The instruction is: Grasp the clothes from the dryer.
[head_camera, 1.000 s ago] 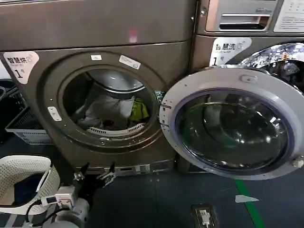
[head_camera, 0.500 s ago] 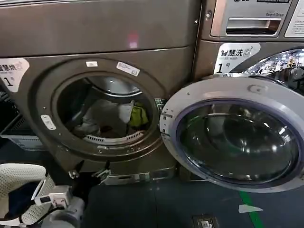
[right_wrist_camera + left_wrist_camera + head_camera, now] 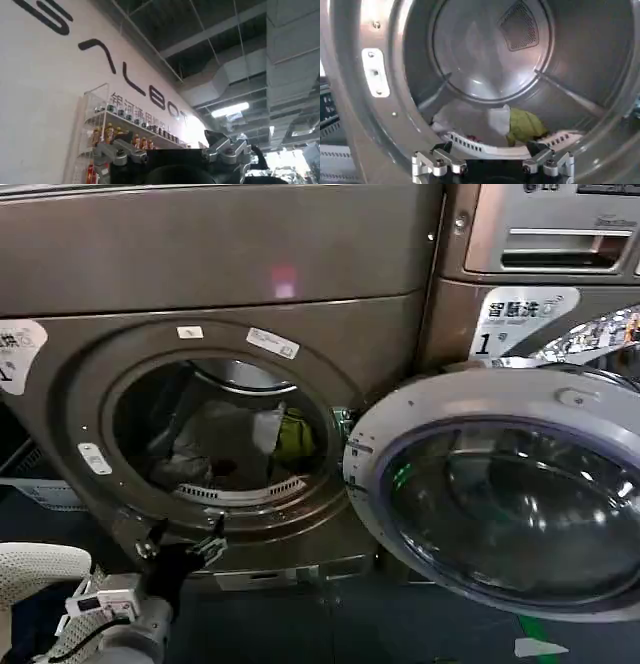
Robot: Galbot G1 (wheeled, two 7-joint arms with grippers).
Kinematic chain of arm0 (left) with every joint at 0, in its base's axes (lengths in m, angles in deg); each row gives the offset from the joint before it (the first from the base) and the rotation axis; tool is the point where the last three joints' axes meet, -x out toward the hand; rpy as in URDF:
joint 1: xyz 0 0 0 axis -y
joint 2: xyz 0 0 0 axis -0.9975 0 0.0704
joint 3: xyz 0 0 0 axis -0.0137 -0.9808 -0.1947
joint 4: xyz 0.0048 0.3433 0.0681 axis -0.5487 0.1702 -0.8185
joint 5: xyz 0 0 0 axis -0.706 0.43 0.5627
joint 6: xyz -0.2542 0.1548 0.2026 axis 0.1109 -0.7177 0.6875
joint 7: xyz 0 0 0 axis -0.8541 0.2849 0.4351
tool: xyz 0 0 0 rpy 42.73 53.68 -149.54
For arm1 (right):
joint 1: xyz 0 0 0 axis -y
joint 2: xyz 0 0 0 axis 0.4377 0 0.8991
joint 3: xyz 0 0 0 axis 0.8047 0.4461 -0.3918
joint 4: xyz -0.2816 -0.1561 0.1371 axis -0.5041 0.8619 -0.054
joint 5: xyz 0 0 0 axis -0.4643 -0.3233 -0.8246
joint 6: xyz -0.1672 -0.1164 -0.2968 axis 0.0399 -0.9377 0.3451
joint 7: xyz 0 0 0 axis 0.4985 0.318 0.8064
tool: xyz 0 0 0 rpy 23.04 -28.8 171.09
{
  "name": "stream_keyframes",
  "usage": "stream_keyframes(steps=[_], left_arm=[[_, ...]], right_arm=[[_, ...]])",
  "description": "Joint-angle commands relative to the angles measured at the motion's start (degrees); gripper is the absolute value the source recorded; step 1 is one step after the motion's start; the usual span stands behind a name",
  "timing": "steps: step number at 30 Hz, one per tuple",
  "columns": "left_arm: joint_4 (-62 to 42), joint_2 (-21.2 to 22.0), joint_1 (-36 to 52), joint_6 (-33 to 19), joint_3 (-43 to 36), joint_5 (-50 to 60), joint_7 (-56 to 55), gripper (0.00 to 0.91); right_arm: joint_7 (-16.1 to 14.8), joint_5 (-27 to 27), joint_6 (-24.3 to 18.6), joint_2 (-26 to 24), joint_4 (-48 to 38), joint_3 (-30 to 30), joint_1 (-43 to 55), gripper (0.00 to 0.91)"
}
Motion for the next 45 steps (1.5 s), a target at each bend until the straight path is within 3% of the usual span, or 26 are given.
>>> stream_keyframes(steps=[1, 11, 24, 37, 45], left_arm=[[-2.08, -0.46, 3.25, -5.33, -0.13, 0.5, 0.92, 0.907], [-17.25, -2.53, 19.51, -11.77, -1.45, -0.03, 2.25, 0.907], [-46.06, -0.22, 43.76, -17.96, -7.37, -0.06, 1.94, 0.907], [-64.93, 1.86, 57.94, -20.17, -9.77, -0.36, 3.12, 0.907], [-80.7, 2.54, 68.66, -24.52, -10.71, 0.21, 4.43, 0.907]], right_arm=[[-0.53, -0.27, 1.06, 0.74, 1.63, -0.69, -0.49, 0.907], [-1.59, -1.49, 2.22, 2.86, 4.95, -3.07, -3.09, 0.907], [-1.11, -2.99, 2.72, 3.56, 5.37, -6.64, -5.93, 0.907], [-1.58, -2.84, 2.54, 3.76, 5.13, -6.82, -5.62, 0.907], [-2.04, -3.02, 2.0, 3.33, 4.08, -6.81, -5.6, 0.907]])
